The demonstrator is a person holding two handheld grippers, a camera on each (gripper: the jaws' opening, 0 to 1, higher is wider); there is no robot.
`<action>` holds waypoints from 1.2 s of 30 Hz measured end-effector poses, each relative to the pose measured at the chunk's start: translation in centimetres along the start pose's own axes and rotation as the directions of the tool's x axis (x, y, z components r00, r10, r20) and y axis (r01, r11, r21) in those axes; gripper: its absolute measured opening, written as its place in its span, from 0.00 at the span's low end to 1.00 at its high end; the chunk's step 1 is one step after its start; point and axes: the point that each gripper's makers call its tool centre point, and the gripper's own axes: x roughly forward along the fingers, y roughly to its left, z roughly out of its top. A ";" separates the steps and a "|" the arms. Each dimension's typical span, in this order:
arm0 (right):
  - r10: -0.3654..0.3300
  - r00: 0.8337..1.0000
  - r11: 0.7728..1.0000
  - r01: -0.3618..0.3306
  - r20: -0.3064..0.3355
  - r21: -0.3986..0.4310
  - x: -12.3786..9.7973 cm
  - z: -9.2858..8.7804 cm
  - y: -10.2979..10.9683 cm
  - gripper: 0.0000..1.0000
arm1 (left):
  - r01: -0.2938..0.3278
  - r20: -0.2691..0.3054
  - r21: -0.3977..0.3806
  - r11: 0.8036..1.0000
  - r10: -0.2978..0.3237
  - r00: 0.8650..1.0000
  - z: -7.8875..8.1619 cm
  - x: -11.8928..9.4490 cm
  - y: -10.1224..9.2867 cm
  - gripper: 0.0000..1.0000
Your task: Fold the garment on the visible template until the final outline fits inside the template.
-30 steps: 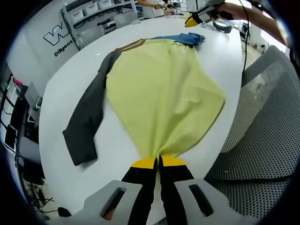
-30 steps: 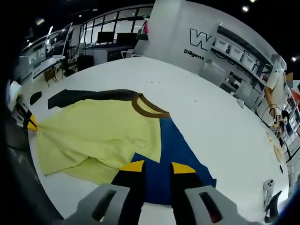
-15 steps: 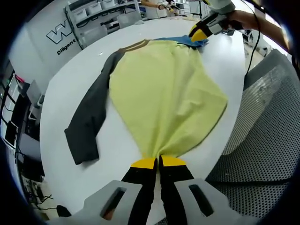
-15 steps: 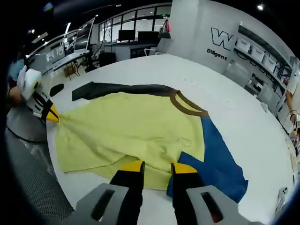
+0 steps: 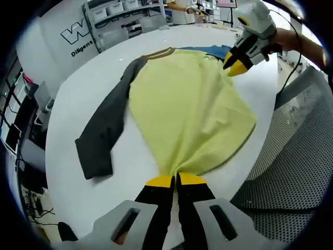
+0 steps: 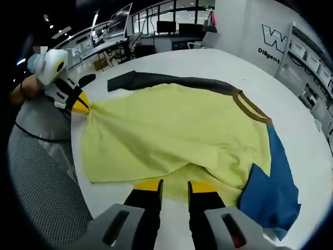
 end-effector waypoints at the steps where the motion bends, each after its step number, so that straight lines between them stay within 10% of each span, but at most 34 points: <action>1: 0.002 1.000 1.000 -0.003 -0.009 -0.008 0.2 -0.1 0.2 0.13 | 0.000 0.000 -0.003 1.000 0.000 1.000 0.0 0.0 0.0 0.05; 24: -0.079 0.987 0.980 0.052 -0.140 -0.190 1.4 -0.8 0.4 0.00 | -0.005 0.020 -0.058 0.998 0.006 1.000 0.2 -0.2 0.3 0.05; 36: -0.026 0.985 0.990 0.002 -0.169 -0.141 -1.3 -1.9 -0.4 0.00 | -0.017 0.041 -0.086 0.996 0.021 0.999 0.6 -0.6 0.8 0.05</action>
